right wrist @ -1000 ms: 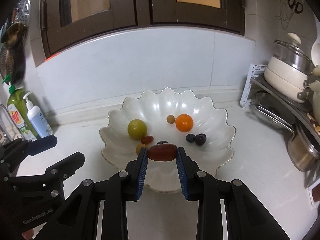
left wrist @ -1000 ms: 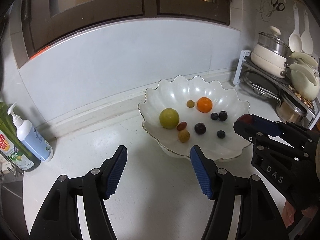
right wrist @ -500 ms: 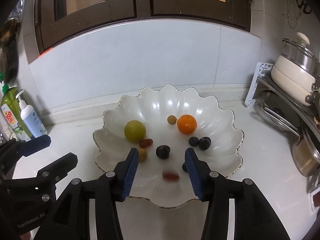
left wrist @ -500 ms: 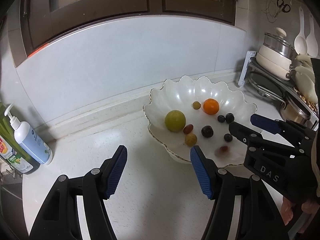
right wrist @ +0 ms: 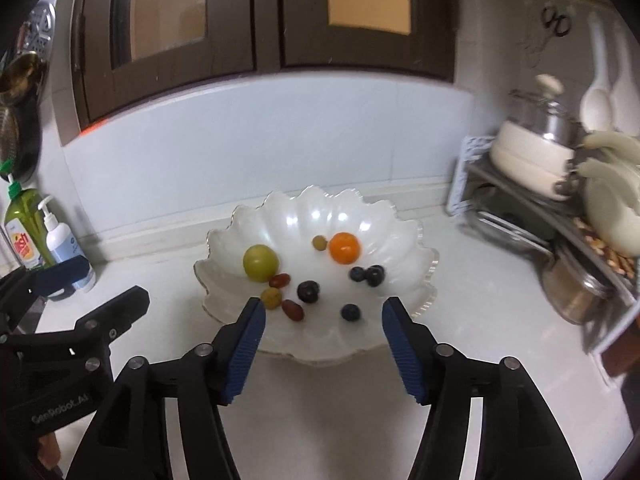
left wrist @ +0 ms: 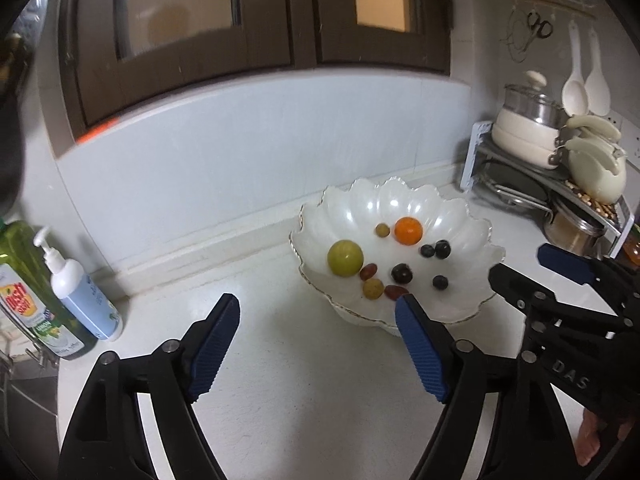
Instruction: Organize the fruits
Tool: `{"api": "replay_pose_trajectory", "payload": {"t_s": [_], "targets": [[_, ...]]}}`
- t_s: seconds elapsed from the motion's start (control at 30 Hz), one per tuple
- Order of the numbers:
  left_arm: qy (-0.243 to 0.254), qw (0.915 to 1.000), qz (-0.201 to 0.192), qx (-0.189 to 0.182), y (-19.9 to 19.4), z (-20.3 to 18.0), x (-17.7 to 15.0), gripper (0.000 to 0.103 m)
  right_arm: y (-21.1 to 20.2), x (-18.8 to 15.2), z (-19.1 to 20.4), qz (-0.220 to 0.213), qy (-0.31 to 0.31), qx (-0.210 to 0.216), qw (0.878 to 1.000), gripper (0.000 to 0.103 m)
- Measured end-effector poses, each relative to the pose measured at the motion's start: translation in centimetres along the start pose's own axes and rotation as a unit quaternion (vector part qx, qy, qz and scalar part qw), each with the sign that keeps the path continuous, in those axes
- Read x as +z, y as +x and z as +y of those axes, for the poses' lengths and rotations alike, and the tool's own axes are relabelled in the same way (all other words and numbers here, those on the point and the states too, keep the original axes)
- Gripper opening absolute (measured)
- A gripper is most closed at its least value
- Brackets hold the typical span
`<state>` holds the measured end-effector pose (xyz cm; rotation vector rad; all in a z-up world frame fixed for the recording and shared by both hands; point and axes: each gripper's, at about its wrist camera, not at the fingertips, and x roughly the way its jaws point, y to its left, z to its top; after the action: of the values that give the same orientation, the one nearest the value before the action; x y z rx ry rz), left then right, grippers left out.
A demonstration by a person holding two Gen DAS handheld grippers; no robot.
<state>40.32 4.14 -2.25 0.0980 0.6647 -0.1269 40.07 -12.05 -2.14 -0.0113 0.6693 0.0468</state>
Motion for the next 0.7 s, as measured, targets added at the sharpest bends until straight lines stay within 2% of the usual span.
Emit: {"api": "replay_pose_trajectory", "payload": {"t_s": [0.27, 0.7], "targets": [[0.009, 0.9988, -0.047, 0.001, -5.9, -1.3, -1.0, 0.09, -6.7, -1.7, -1.2, -0.04, 0.026, -0.028, 0.998, 0.076], [-0.002, 0.9962, -0.087, 0.001, -16.8, -4.4, -5.8, 0.09, -18.2, -6.7, -3.4, -0.078, 0.039, -0.02, 0.996, 0.076]]}}
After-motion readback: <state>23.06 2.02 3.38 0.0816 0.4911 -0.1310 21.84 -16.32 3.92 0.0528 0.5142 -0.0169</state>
